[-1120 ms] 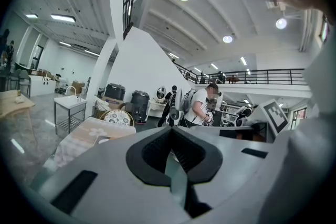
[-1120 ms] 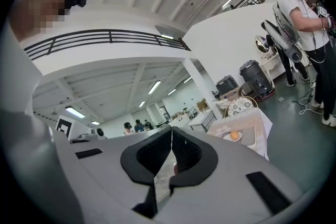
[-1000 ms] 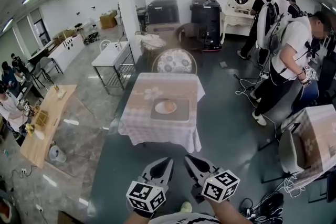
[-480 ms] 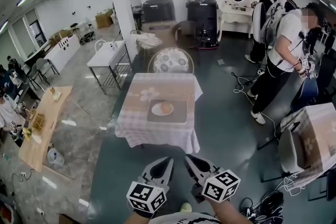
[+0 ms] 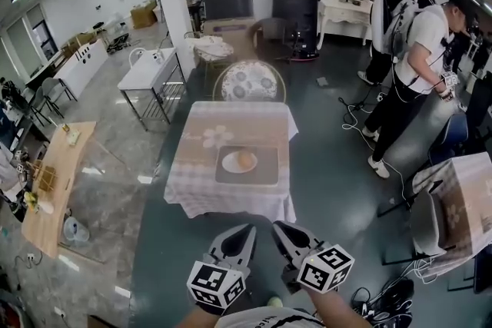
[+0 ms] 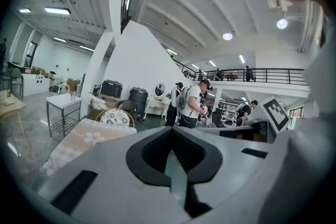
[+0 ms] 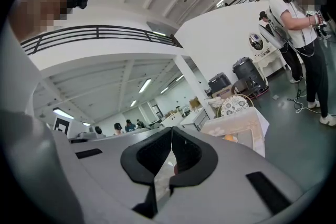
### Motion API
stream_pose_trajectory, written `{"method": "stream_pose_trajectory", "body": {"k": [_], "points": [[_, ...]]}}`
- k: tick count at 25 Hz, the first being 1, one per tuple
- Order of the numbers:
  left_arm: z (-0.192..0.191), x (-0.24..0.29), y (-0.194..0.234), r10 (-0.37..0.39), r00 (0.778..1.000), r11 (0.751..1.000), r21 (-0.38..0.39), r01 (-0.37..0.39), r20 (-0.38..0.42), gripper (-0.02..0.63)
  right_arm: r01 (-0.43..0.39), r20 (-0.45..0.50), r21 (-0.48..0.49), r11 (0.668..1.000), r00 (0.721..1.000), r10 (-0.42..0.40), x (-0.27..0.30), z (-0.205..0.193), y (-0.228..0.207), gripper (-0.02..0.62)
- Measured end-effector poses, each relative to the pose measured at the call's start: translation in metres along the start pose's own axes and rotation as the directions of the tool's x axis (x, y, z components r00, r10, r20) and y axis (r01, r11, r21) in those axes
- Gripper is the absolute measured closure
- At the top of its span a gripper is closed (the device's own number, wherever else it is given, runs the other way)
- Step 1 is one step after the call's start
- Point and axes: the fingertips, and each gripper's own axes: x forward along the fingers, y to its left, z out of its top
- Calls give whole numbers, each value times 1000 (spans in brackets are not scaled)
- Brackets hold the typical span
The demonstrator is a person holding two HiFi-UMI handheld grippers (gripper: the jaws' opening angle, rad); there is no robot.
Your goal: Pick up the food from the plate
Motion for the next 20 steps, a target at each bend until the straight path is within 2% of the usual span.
{"method": "stream_pose_trajectory", "body": {"k": [14,20], "points": [[35,73,145,-69,997,997,37,71,-42,601,125,0,9,992,992,-125,149,26,-39,578],[31,97,183,-92,994,995,26,94,-62,601,161,-20,2,987,987,-161,188,24,-52,578]]}}
